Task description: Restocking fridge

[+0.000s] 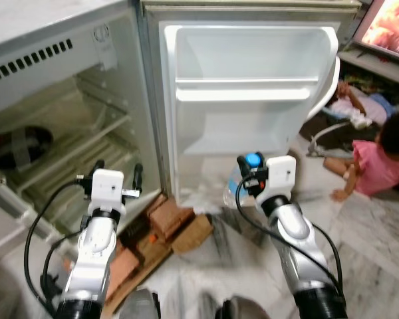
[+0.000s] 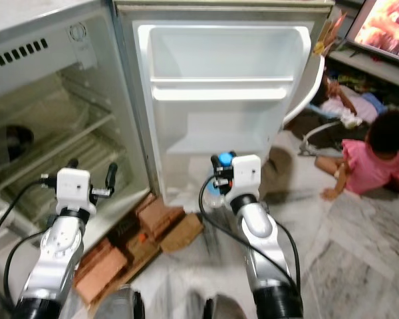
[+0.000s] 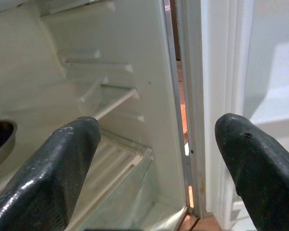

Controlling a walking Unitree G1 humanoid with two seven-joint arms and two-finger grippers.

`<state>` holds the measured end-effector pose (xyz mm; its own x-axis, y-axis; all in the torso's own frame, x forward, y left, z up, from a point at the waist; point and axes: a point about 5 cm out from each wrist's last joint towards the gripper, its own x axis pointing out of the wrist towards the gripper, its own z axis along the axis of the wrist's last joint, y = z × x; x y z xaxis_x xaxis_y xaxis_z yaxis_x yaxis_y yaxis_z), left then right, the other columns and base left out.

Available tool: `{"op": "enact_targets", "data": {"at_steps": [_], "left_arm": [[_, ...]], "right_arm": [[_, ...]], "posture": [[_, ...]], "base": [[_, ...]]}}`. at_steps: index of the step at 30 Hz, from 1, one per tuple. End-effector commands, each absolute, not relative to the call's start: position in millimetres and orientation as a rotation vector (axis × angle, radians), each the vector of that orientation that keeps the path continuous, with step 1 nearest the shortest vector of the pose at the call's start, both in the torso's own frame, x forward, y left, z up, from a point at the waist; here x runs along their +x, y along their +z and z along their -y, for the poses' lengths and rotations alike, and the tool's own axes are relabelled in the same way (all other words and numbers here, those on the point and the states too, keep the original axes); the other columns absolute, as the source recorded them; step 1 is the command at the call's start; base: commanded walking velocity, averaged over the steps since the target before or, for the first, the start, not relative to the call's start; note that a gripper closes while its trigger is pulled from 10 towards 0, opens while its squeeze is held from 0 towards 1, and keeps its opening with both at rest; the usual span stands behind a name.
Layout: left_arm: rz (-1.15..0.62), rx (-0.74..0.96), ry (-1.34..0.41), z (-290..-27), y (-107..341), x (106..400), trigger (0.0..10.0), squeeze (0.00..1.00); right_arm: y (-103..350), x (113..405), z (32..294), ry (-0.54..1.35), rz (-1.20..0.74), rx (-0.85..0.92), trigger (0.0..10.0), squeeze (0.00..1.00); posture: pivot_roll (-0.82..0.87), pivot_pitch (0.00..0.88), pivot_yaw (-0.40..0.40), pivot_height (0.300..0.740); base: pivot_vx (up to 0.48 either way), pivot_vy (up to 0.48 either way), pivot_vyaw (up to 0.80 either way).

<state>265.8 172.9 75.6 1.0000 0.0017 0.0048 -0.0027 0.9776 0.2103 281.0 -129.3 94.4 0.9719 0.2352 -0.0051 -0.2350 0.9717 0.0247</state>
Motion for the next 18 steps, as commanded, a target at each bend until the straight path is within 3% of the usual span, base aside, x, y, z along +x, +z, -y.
{"op": "enact_targets", "data": {"at_steps": [1,10,18], "left_arm": [[0.007,0.214,0.003,-171.9,76.8,265.8,10.0,0.0],[0.036,0.222,-0.026,-169.8,80.5,266.2,10.0,0.0],[0.046,0.22,-0.035,-168.8,81.7,266.7,10.0,0.0]], "right_arm": [[101.3,282.8,130.7,0.233,0.023,0.029,10.0,0.0],[101.7,282.9,130.3,0.233,0.026,0.031,10.0,0.0],[103.0,283.5,129.7,0.239,0.034,0.03,10.0,0.0]], "posture": [[0.02,0.044,-0.04,0.666],[0.02,0.045,-0.038,0.666],[0.01,0.048,-0.038,0.666]], "base": [[0.0,0.0,0.0],[0.0,0.0,0.0],[0.324,0.0,0.0]]}}
